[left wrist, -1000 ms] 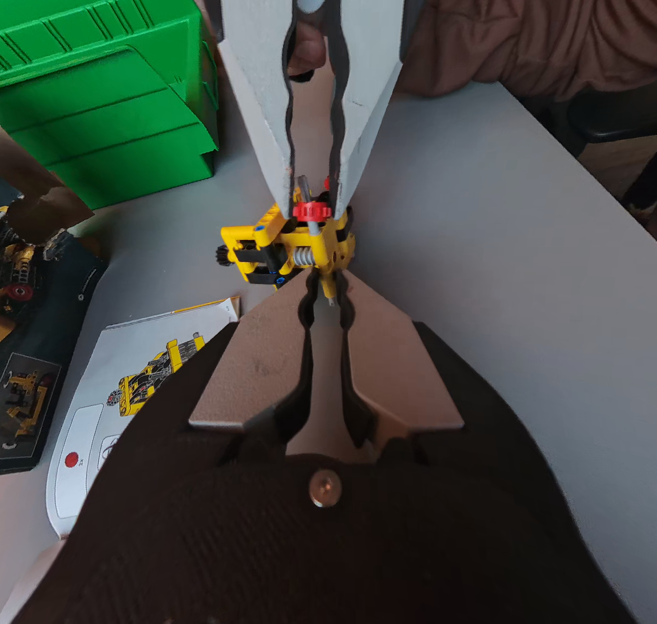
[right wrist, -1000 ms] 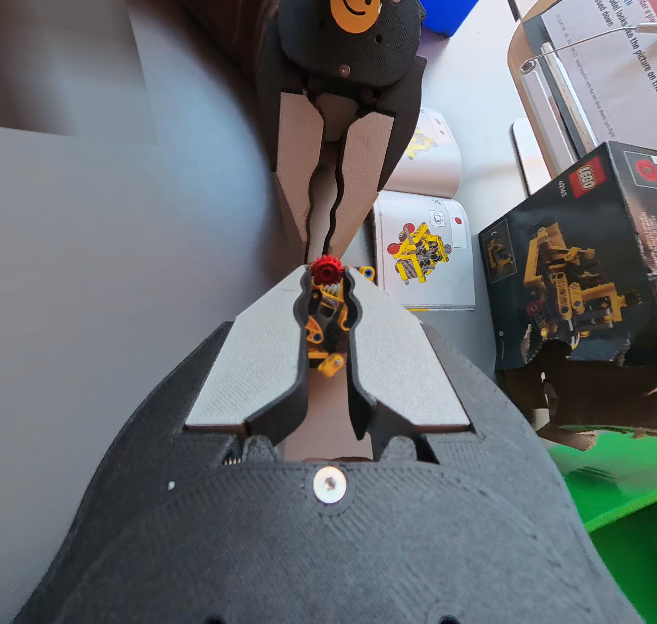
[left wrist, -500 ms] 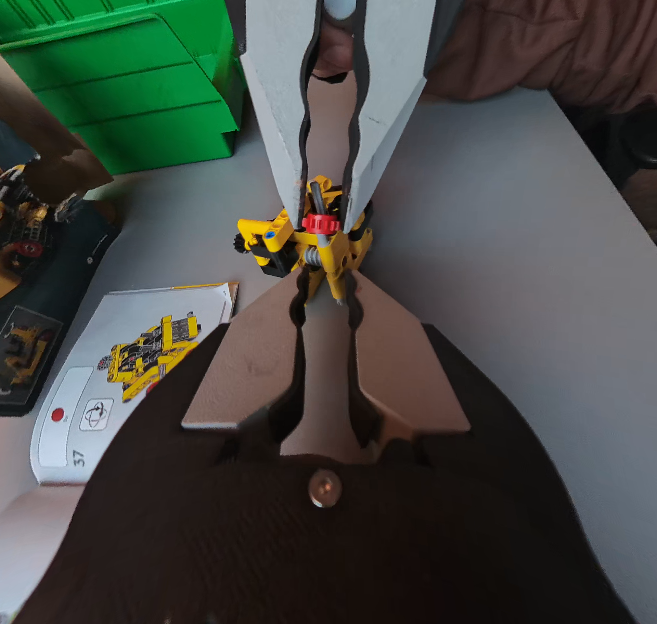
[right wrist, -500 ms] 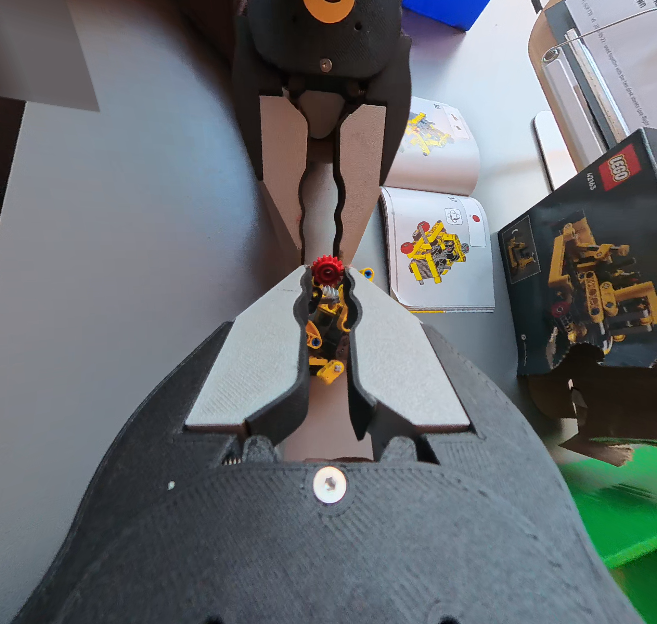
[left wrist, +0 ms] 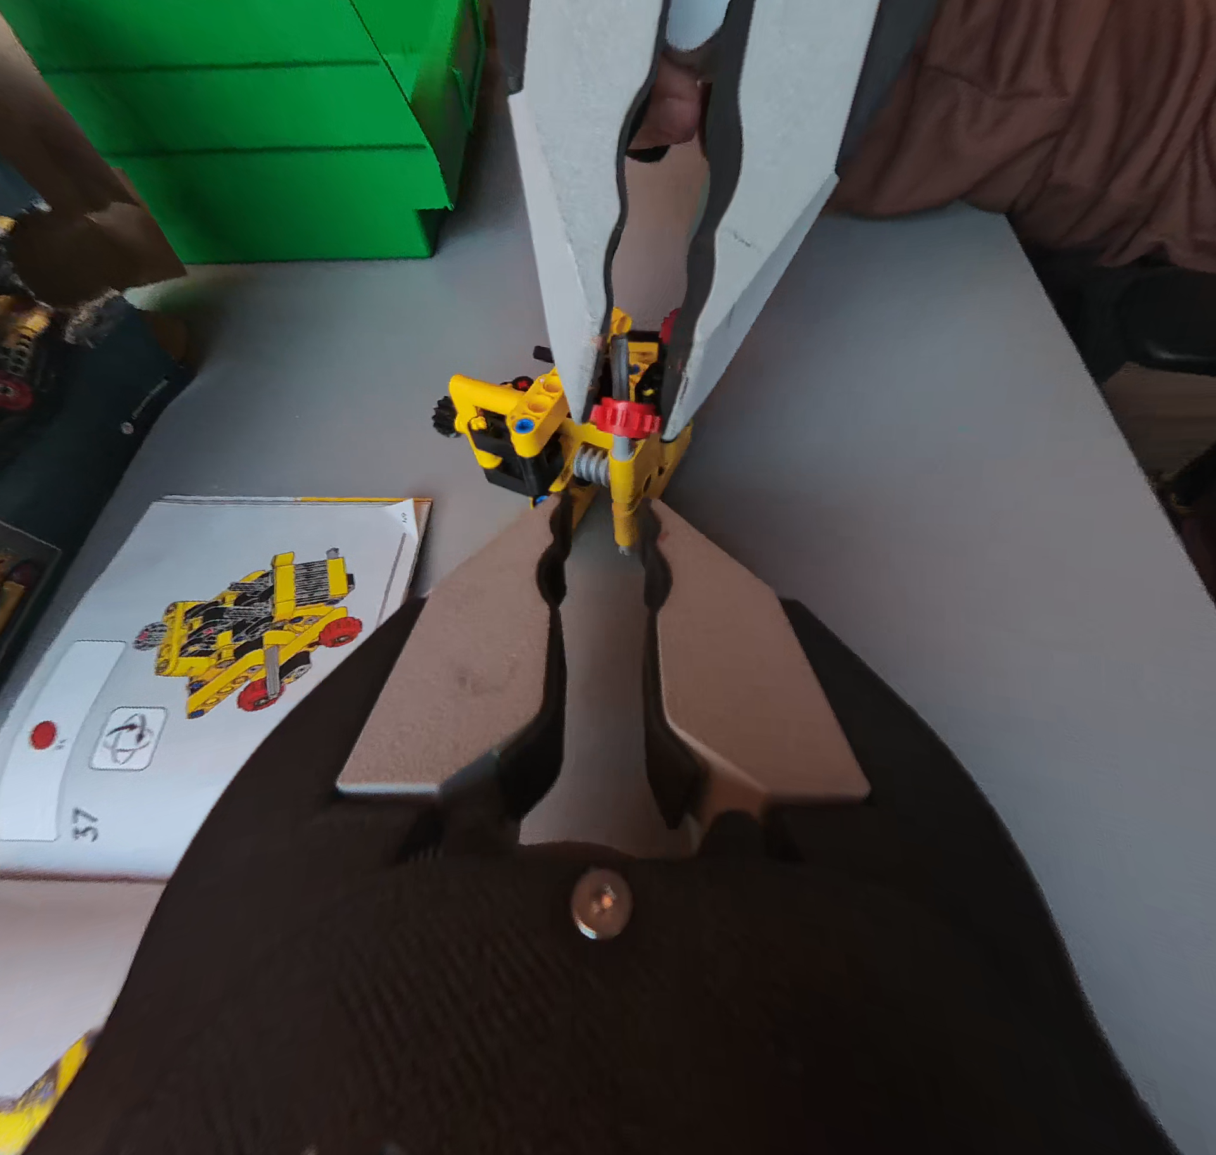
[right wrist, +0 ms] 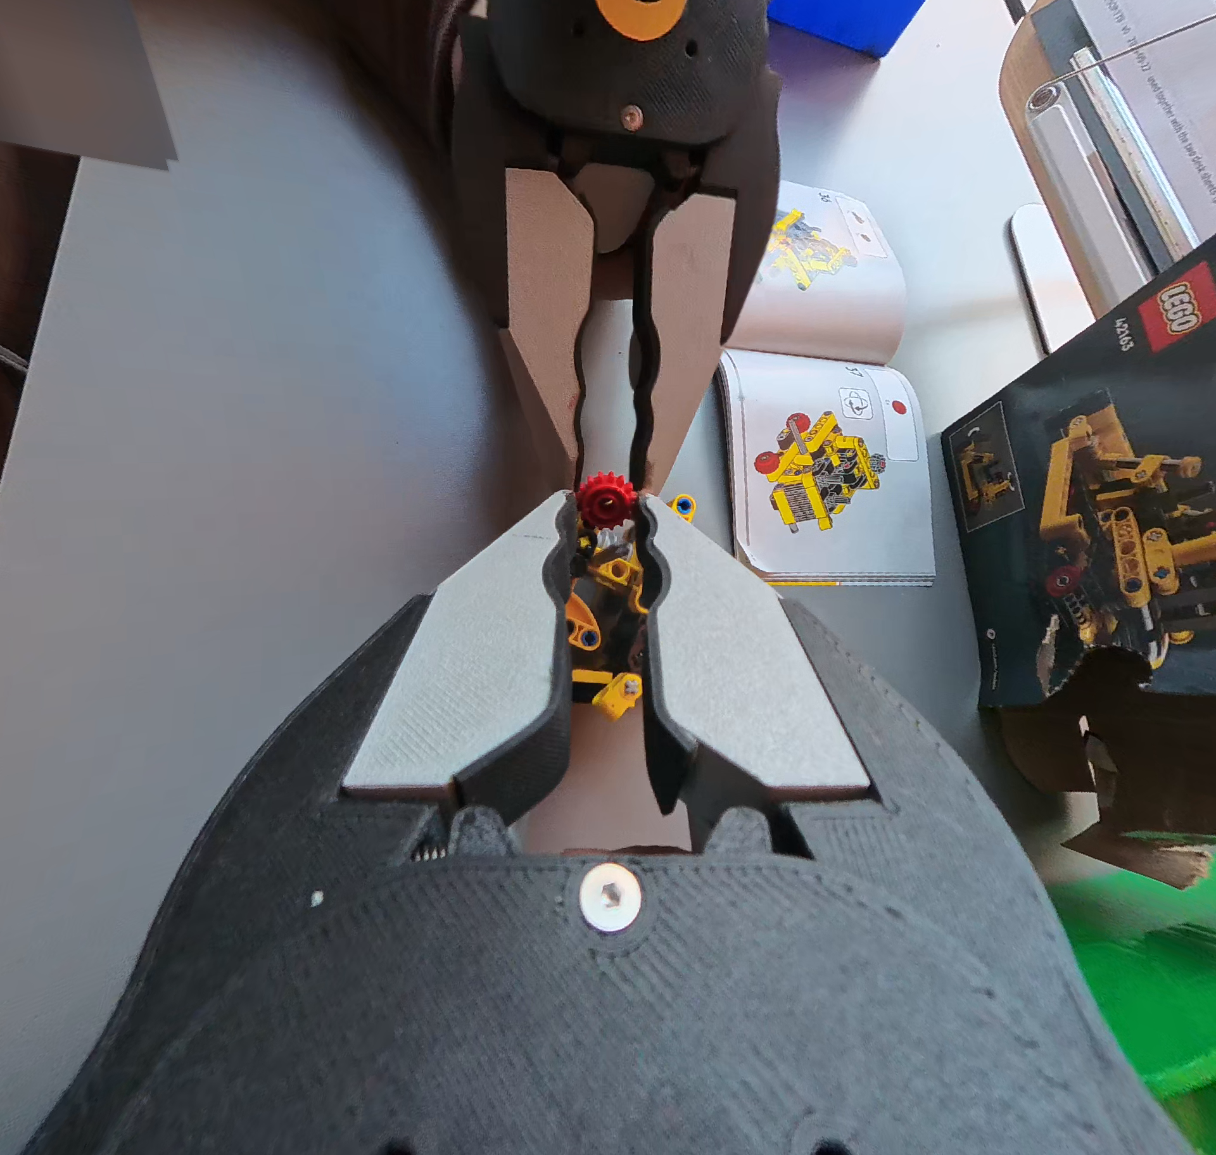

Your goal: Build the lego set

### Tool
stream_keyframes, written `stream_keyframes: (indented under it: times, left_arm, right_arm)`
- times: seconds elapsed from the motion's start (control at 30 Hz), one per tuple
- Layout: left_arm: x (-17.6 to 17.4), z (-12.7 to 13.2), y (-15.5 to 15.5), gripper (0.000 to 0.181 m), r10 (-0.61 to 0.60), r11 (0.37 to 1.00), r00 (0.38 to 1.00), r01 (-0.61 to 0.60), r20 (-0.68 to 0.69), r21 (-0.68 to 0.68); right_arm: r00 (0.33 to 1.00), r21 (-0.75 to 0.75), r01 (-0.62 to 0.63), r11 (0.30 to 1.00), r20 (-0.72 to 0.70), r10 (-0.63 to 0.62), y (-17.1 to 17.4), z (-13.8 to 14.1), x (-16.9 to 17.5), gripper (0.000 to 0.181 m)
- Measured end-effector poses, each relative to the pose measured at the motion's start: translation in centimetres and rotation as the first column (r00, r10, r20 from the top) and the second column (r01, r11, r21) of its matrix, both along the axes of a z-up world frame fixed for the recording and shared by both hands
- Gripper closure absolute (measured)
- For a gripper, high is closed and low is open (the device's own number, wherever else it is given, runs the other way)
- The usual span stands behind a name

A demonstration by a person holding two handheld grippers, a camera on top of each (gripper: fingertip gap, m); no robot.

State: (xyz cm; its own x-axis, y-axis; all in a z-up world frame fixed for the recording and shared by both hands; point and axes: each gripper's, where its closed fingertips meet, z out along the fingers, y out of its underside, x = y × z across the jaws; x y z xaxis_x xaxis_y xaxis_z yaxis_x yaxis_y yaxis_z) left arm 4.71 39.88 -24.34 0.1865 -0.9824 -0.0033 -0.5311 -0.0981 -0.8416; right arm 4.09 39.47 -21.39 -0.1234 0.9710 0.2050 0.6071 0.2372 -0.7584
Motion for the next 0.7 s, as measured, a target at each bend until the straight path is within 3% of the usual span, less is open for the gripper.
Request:
stream_keyframes:
  times: [0.13, 0.43, 0.7]
  left_arm:
    - [0.5, 0.0, -0.4, 0.168, -0.044, 0.995, 0.999, 0.046, 0.018, -0.084]
    - [0.8, 0.6, -1.1, 0.177, -0.093, 0.995, 0.994, 0.095, 0.049, -0.038]
    - [1.2, 1.4, -1.3, 0.177, -0.127, 0.991, 0.987, 0.129, 0.095, -0.020]
  right_arm:
    - [1.000, 0.003, 0.000, 1.000, 0.006, 0.000, 0.0, 0.0, 0.1, 0.167]
    - [1.000, 0.003, -0.007, 1.000, 0.018, 0.007, -0.2, 0.2, 0.4, 0.167]
    - [0.990, 0.087, -0.025, 0.996, 0.143, 0.013, -0.4, 0.9, 0.8, 0.167]
